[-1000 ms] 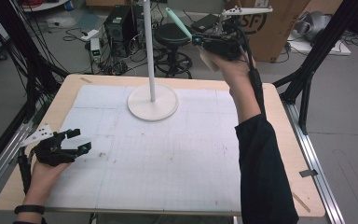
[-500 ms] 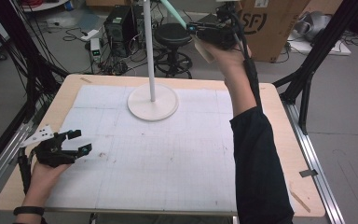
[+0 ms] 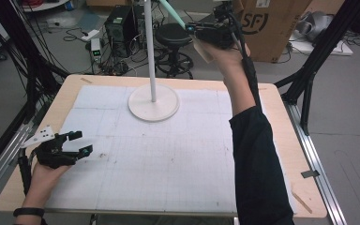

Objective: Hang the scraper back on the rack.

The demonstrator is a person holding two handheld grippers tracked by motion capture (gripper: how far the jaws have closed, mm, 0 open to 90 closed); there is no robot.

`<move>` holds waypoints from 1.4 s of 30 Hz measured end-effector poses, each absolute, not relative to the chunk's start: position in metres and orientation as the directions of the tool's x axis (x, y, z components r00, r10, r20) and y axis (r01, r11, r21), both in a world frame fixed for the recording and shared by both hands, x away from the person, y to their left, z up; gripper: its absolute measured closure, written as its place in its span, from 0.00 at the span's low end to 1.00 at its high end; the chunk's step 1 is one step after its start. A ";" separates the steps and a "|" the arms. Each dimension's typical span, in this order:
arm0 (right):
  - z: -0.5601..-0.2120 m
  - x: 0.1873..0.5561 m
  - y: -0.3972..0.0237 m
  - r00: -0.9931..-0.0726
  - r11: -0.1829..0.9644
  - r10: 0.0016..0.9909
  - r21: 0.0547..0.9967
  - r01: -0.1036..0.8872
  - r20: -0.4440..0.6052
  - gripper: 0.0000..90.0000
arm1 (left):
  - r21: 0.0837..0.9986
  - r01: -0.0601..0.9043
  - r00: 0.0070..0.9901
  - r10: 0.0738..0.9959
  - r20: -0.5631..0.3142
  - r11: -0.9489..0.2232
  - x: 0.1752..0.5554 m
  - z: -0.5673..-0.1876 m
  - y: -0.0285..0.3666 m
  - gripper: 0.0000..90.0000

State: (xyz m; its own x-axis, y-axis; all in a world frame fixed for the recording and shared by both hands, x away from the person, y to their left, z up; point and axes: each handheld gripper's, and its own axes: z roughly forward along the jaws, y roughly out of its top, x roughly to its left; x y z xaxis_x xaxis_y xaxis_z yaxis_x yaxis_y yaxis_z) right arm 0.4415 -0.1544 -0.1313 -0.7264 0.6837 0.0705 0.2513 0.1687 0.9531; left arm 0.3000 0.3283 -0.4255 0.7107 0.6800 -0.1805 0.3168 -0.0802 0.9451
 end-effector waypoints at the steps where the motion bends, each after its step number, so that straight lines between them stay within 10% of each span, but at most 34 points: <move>1: -0.132 0.442 -0.154 -0.727 0.170 0.683 0.953 0.251 0.069 0.90 | 0.945 0.316 0.712 0.679 -0.179 -0.082 0.300 -0.426 0.328 0.17; 17: -0.148 0.452 -0.135 -0.713 0.219 0.699 0.938 0.268 0.041 0.86 | 0.945 0.318 0.712 0.678 -0.182 -0.081 0.300 -0.426 0.328 0.17; 29: -0.190 0.431 -0.160 -0.752 0.276 0.659 0.926 0.259 0.014 0.38 | 0.945 0.315 0.703 0.689 -0.174 -0.083 0.302 -0.427 0.329 0.17; 42: -0.297 0.348 -0.250 -0.759 0.217 0.649 0.943 0.251 0.052 0.22 | 0.953 0.294 0.664 0.732 -0.152 -0.069 0.303 -0.425 0.339 0.16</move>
State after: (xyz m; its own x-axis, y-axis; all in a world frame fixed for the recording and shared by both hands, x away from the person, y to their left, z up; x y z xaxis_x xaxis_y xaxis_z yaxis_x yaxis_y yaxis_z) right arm 0.3480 -0.2496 -0.2965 -0.7589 0.6490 0.0524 0.2510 0.2174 0.9433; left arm 0.3028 0.3387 -0.4251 0.6637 0.7324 -0.1519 0.2943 -0.0690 0.9532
